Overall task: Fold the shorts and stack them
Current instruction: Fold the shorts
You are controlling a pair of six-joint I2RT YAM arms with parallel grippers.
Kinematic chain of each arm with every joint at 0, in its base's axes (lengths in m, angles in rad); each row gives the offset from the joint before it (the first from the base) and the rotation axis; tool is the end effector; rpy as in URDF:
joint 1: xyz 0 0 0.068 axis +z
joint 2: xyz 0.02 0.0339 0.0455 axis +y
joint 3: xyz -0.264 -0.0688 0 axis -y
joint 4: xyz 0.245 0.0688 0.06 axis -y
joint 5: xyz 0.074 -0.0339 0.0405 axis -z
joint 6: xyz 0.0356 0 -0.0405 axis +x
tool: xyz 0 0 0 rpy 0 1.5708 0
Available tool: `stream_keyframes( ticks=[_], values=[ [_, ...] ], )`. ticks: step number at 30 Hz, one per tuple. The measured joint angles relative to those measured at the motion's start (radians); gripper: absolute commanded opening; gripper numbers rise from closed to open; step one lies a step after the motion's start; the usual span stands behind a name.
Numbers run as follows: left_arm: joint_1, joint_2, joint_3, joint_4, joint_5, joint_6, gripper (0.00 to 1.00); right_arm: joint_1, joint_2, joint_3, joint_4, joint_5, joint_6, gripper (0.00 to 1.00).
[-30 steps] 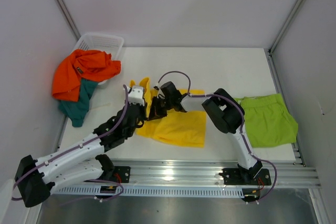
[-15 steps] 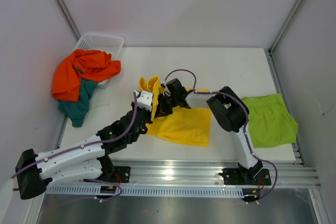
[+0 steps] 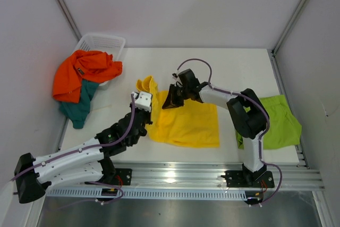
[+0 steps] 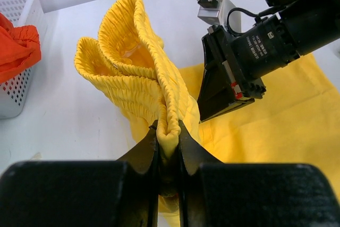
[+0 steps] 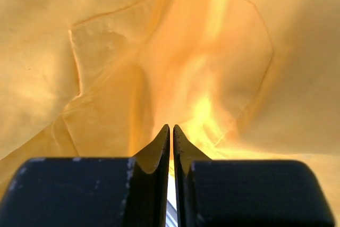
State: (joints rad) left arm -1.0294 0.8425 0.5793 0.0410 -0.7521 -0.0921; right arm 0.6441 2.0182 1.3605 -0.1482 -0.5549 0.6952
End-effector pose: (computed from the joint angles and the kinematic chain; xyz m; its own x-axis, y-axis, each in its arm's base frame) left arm 0.1208 -0.1537 0.2827 -0.1391 0.1009 -0.9851 0.2708 0.9608 0.0602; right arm 0.3382 0.2774 0.1740 -0.9568 -0.0377 -0.2883 -0.2464 0.6312 0.7354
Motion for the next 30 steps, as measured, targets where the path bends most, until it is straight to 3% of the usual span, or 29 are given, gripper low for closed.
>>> stream_keyframes(
  ticks=[12, 18, 30],
  values=[
    [-0.021, -0.008, 0.0, 0.003, 0.004, 0.035, 0.0, -0.009, 0.134, 0.008, 0.018, 0.004, 0.009, 0.02],
    [-0.089, -0.002, 0.001, 0.027, 0.002, 0.099, 0.0, 0.012, 0.214, 0.113, 0.054, -0.005, 0.037, 0.01],
    [-0.143, 0.025, 0.001, 0.064, 0.005, 0.182, 0.0, 0.061, 0.23, 0.121, 0.128, -0.003, 0.109, 0.02]
  ],
)
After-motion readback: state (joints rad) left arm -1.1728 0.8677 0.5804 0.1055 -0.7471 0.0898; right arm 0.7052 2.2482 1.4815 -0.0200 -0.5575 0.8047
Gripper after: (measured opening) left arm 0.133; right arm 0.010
